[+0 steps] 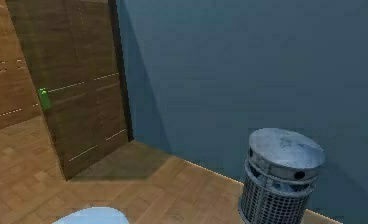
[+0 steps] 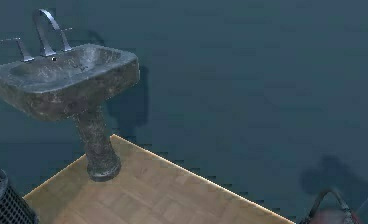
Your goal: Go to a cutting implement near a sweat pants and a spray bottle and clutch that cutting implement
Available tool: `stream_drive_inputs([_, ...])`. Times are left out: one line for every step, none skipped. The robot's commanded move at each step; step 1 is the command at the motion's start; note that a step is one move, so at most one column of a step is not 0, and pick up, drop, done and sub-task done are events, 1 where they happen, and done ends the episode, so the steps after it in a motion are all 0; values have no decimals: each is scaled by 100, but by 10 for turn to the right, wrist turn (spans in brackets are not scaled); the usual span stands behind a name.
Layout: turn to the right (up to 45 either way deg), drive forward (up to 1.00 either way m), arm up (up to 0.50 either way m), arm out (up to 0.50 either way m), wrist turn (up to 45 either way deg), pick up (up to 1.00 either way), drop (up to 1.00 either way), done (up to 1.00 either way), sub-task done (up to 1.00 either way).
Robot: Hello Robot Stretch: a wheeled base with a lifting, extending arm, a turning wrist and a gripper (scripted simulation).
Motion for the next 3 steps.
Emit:
stream_drive_inputs([0, 35, 0, 0, 0, 0, 0, 0, 0])
stream_drive_inputs([60, 0, 0, 0, 0, 0, 0, 0, 0])
stream_drive_inputs([30, 0, 0, 0, 0, 0, 0, 0, 0])
